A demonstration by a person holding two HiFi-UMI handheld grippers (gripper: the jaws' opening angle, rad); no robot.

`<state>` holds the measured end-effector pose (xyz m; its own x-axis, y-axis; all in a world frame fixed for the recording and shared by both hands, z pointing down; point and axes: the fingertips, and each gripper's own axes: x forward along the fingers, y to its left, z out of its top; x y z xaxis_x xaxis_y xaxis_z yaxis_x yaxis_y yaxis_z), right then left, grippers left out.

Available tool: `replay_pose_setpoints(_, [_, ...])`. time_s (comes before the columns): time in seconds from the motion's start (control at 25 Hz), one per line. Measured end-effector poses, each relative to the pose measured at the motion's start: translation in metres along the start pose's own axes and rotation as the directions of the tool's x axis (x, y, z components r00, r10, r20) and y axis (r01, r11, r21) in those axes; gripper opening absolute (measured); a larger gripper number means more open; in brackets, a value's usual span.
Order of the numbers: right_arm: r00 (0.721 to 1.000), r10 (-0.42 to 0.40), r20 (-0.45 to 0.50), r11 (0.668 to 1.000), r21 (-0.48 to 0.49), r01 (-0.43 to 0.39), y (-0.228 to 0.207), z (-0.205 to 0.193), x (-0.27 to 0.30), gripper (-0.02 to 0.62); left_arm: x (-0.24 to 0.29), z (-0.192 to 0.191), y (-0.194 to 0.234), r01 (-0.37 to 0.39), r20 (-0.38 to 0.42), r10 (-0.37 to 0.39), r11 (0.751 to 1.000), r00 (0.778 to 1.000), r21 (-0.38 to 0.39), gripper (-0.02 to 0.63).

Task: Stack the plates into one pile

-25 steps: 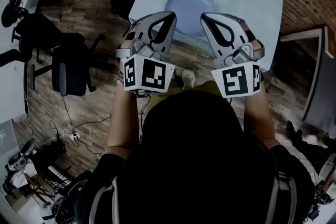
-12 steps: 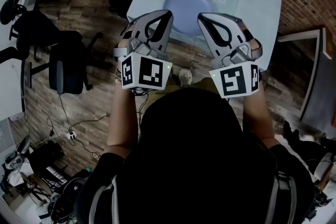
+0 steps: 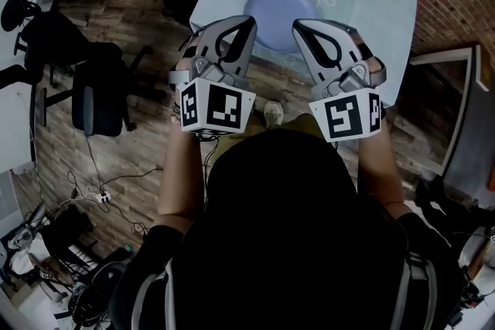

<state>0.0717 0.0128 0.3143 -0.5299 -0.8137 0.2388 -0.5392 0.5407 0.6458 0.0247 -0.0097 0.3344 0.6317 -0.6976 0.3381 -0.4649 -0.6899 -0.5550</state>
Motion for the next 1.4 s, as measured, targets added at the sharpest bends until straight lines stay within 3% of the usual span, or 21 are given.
replay_pose_setpoints(0.32, [1.000,0.027,-0.015,1.000,-0.002,-0.027,0.008,-0.006,0.008,0.035,-0.001,-0.006,0.000,-0.001,-0.012,0.001,1.000,1.000,-0.014,0.023])
replay_pose_setpoints(0.52, [0.997,0.039,-0.064,0.997,-0.057,-0.042,0.021,-0.027,0.021,0.035,0.000,-0.012,-0.003,0.005,-0.027,-0.005,1.000,1.000,-0.021,0.023])
replay_pose_setpoints(0.64, [0.988,0.110,-0.109,0.991,-0.071,-0.118,0.043,-0.050,0.031,0.037,0.002,-0.014,-0.005,0.005,-0.032,-0.006,1.000,0.999,-0.028,0.023])
replay_pose_setpoints(0.8, [0.962,0.230,-0.148,0.972,-0.008,-0.234,0.075,-0.082,0.045,0.045,0.004,-0.020,-0.010,0.016,-0.050,-0.017,0.999,0.999,-0.031,0.023])
replay_pose_setpoints(0.88, [0.941,0.281,-0.188,0.959,0.021,-0.282,0.093,-0.104,0.055,0.133,0.004,-0.022,-0.013,0.026,-0.059,-0.028,0.999,0.998,-0.032,0.023])
replay_pose_setpoints(0.96, [0.914,0.323,-0.244,0.944,0.019,-0.328,0.111,-0.129,0.064,0.162,0.006,-0.023,-0.015,0.026,-0.060,-0.028,0.999,0.998,-0.036,0.023])
replay_pose_setpoints(1.08, [0.881,0.356,-0.313,0.930,0.023,-0.368,0.128,-0.164,0.073,0.170,0.010,-0.021,-0.013,0.017,-0.057,-0.020,0.999,0.998,-0.042,0.023])
replay_pose_setpoints(1.24, [0.814,0.380,-0.439,0.908,0.012,-0.418,0.145,-0.205,0.078,0.170,0.012,-0.022,-0.007,0.005,-0.069,-0.009,0.999,0.998,-0.048,0.023])
replay_pose_setpoints(1.4, [0.779,0.381,-0.498,0.901,0.011,-0.434,0.160,-0.228,0.082,0.170,0.010,-0.030,-0.004,0.006,-0.095,-0.011,0.999,0.995,-0.047,0.023])
